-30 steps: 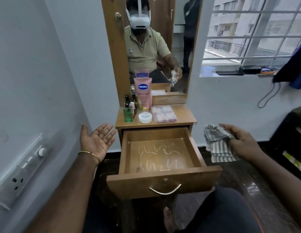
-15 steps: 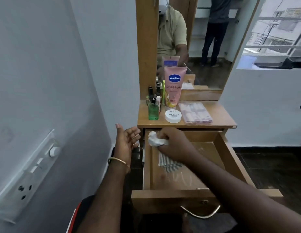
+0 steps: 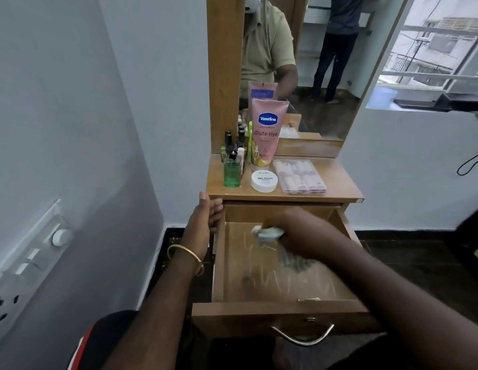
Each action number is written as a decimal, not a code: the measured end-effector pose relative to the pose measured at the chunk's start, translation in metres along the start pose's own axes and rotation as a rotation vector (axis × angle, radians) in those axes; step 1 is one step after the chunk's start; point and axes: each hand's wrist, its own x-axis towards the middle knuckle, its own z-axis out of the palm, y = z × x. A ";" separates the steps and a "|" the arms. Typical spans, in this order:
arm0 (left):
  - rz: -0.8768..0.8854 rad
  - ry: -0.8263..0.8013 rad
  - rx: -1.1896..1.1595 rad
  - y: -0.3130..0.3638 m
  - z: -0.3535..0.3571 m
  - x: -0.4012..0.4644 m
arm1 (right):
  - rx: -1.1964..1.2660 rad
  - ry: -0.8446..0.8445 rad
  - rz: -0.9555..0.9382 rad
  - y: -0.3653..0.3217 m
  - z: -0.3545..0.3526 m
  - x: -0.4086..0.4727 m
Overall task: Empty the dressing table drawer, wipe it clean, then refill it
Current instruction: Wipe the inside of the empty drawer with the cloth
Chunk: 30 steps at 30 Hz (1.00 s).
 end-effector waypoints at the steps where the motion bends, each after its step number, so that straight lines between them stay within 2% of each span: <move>1: 0.008 -0.011 0.017 -0.001 0.001 -0.001 | -0.055 0.037 0.032 0.017 -0.004 0.002; 8: 0.061 -0.066 0.082 -0.008 0.005 -0.005 | -0.335 0.076 0.246 0.083 0.040 0.013; 12: 0.096 -0.070 0.102 -0.011 0.005 -0.004 | -0.125 0.045 0.411 0.083 0.060 0.027; 15: 0.121 -0.074 0.071 -0.013 0.006 -0.001 | -0.008 0.073 0.463 0.063 0.070 0.043; 20: 0.174 -0.112 0.015 -0.017 0.009 0.002 | -0.016 0.013 0.374 0.011 0.078 0.070; 24: 0.169 -0.168 0.020 -0.019 0.013 0.001 | -0.034 -0.059 0.217 -0.024 0.082 0.081; 30: 0.152 -0.193 0.066 -0.022 0.013 0.001 | 0.293 -0.155 0.074 -0.005 0.084 0.082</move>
